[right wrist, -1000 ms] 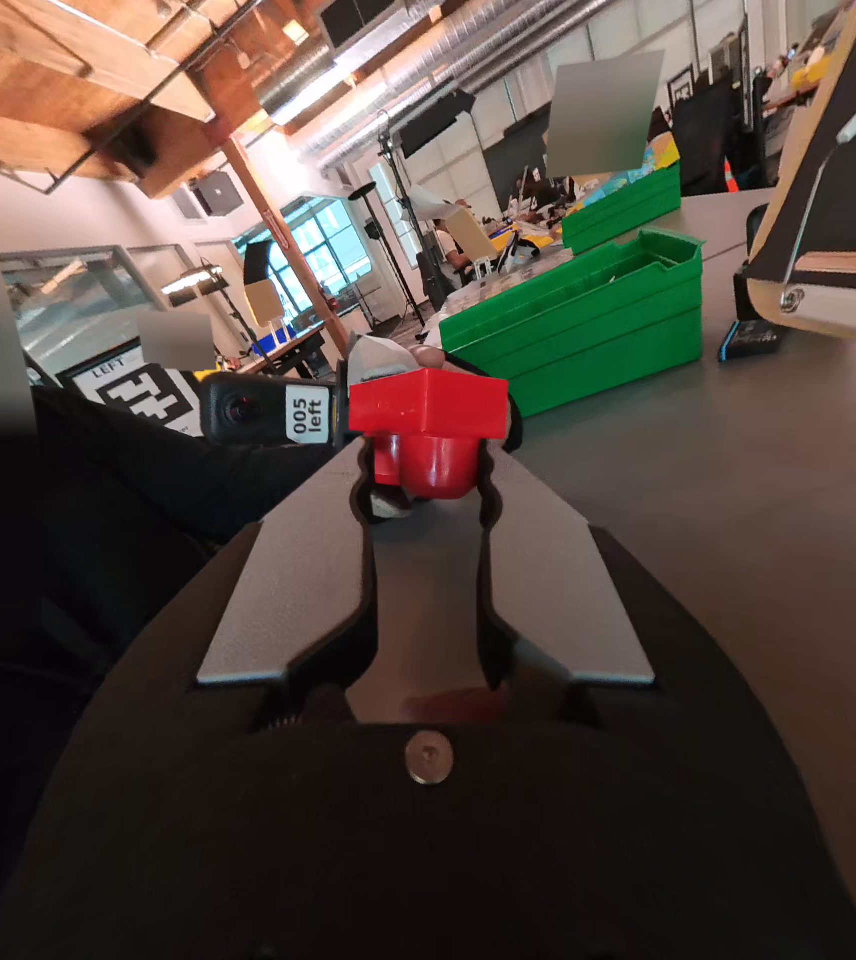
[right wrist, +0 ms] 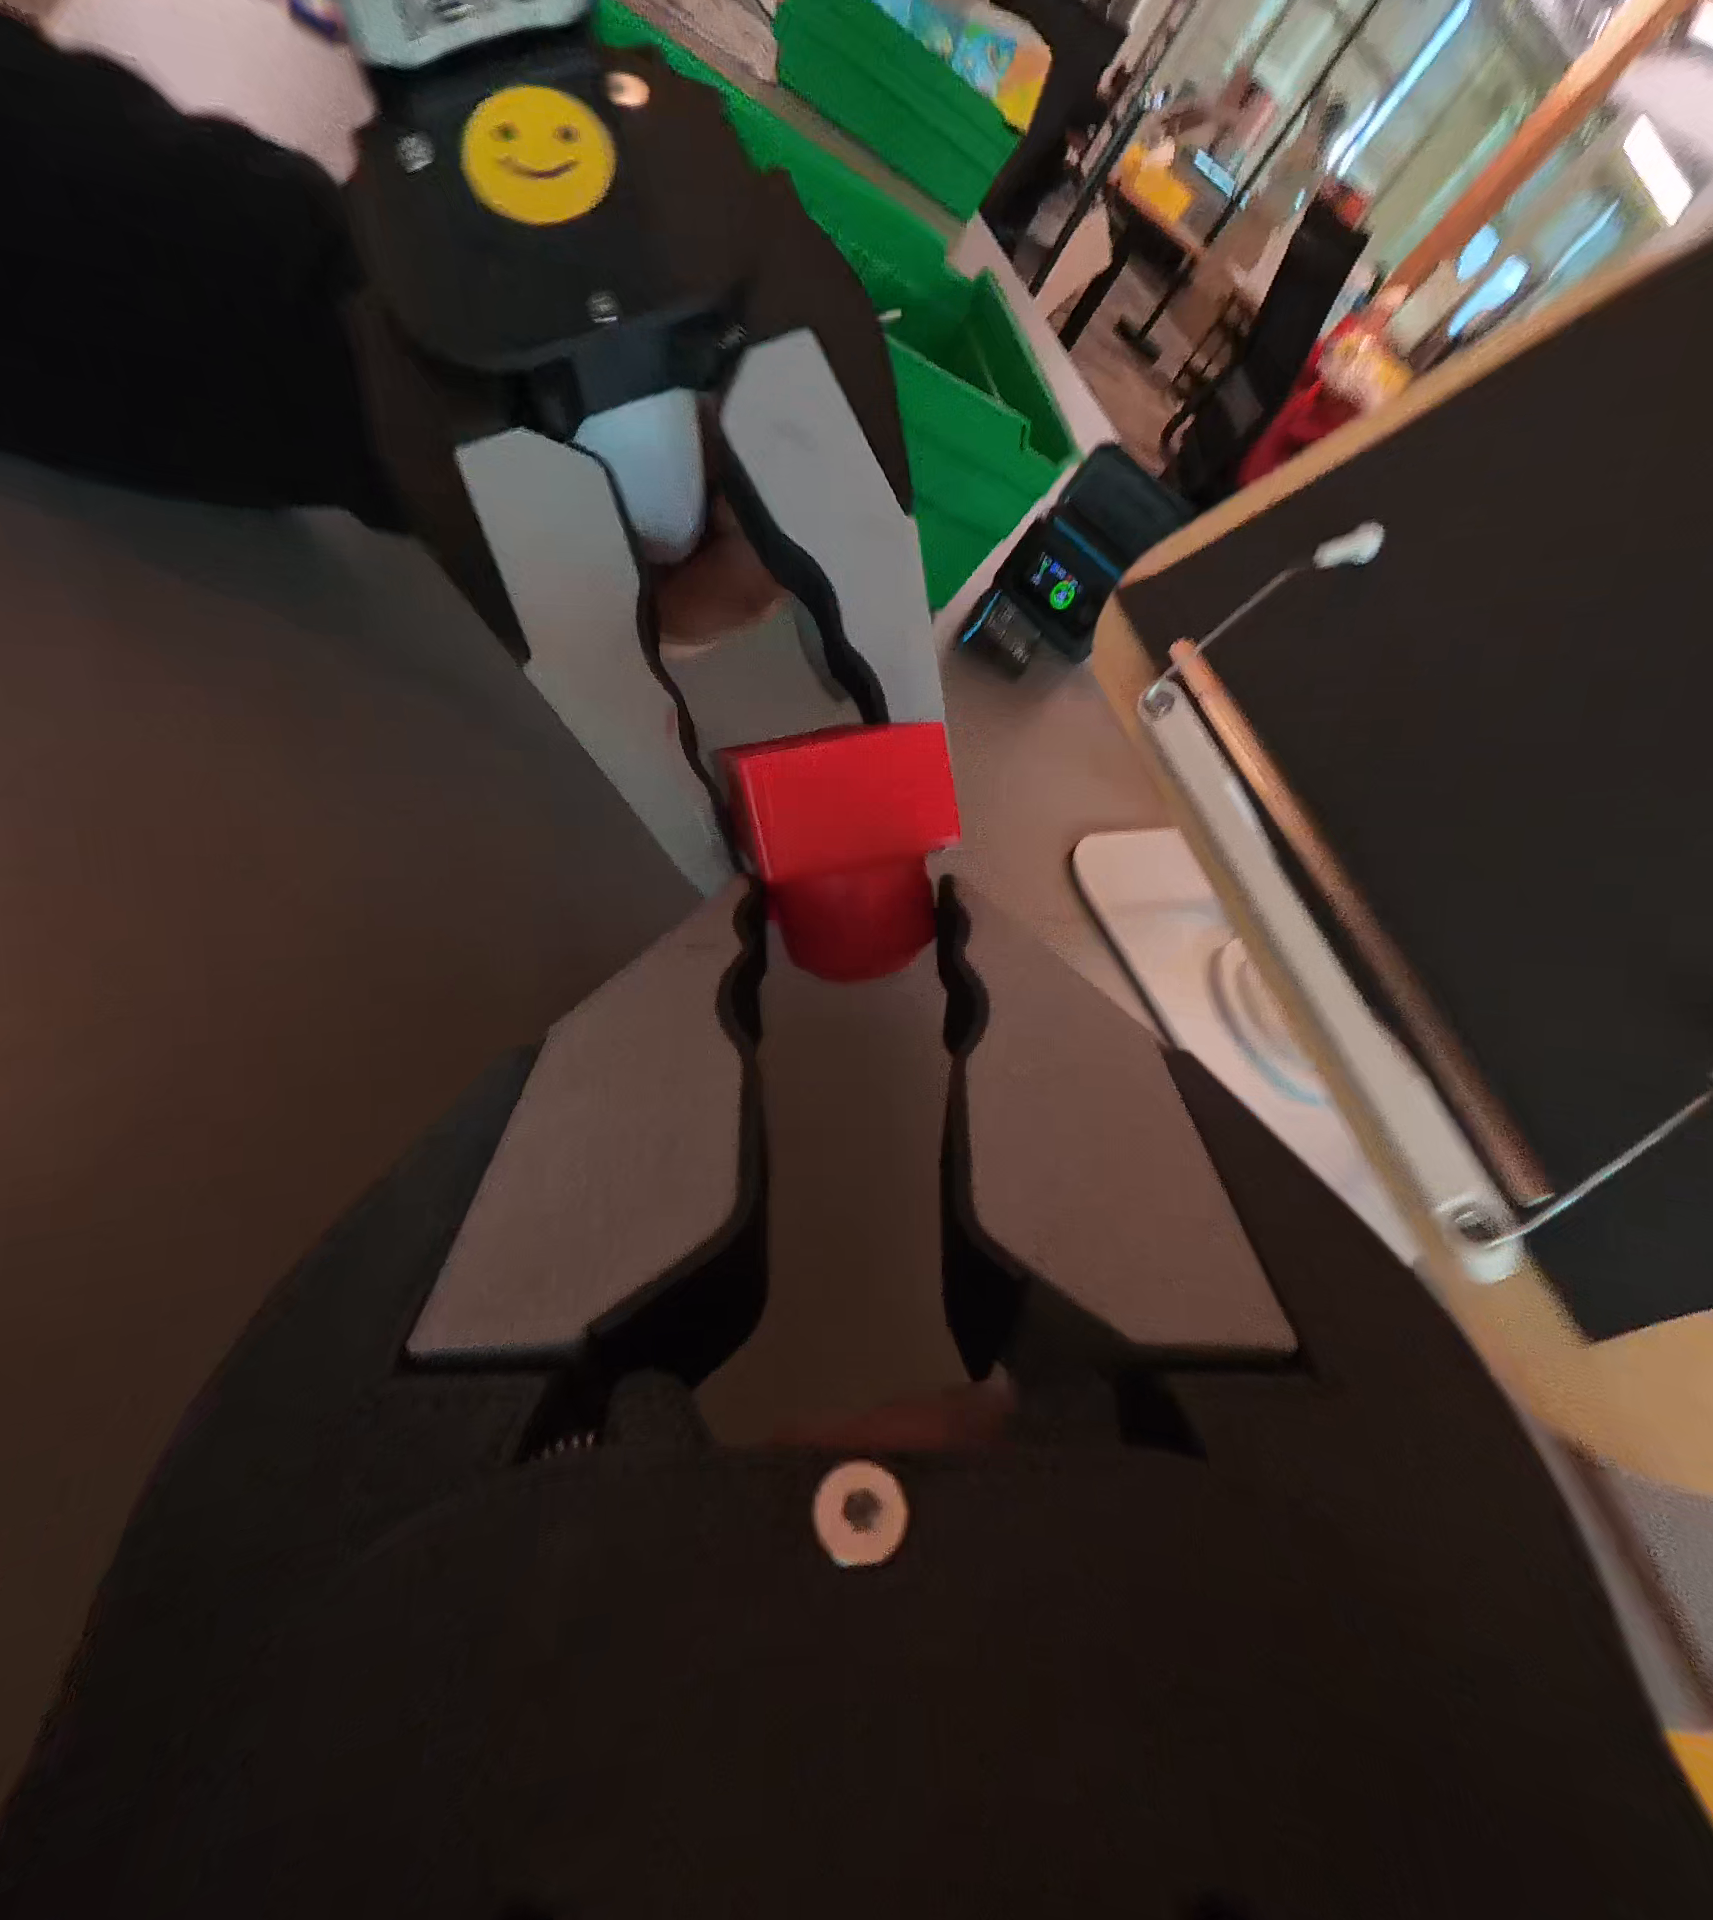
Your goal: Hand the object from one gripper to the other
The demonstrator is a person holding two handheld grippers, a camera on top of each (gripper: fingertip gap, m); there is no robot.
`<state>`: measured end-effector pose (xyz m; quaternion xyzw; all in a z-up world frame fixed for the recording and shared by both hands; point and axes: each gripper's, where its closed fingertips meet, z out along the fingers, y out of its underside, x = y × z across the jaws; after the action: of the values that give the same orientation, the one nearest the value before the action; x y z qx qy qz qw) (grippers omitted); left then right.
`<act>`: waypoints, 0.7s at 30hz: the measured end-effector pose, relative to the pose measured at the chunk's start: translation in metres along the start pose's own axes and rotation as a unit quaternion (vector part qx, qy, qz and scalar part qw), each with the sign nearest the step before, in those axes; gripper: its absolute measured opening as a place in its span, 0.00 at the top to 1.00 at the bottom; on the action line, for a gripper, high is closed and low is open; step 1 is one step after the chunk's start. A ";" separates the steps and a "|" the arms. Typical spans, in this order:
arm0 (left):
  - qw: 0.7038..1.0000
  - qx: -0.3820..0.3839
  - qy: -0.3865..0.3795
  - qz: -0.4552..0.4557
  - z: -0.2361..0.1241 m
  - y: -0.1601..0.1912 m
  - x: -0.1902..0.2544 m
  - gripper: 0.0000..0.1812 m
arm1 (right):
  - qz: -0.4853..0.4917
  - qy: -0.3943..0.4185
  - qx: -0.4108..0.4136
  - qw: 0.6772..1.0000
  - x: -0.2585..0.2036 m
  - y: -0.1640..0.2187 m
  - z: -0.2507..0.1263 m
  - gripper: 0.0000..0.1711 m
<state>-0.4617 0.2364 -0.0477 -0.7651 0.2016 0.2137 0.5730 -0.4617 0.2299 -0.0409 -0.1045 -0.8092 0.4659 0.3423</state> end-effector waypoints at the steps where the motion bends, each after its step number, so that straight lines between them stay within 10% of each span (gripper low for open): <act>1: 0.999 -0.018 -0.034 0.036 0.001 0.004 -0.007 0.81 | 0.038 -0.011 -0.003 0.999 0.002 0.002 0.000 0.79; 7: 0.952 -0.094 -0.188 0.222 -0.002 0.016 -0.040 0.81 | 0.226 -0.055 0.033 0.972 0.013 0.003 0.004 0.58; 12: 0.921 -0.107 -0.211 0.311 0.001 0.009 -0.036 0.80 | 0.325 -0.081 0.079 0.939 0.011 -0.007 0.016 0.68; 21: 0.966 -0.072 -0.182 0.170 -0.003 0.010 -0.041 0.80 | 0.183 0.040 0.048 0.981 0.033 -0.001 0.006 0.74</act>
<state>-0.5003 0.2333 -0.0321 -0.7070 0.2049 0.4574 0.4989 -0.4901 0.2418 -0.0268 -0.2528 -0.7392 0.5541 0.2875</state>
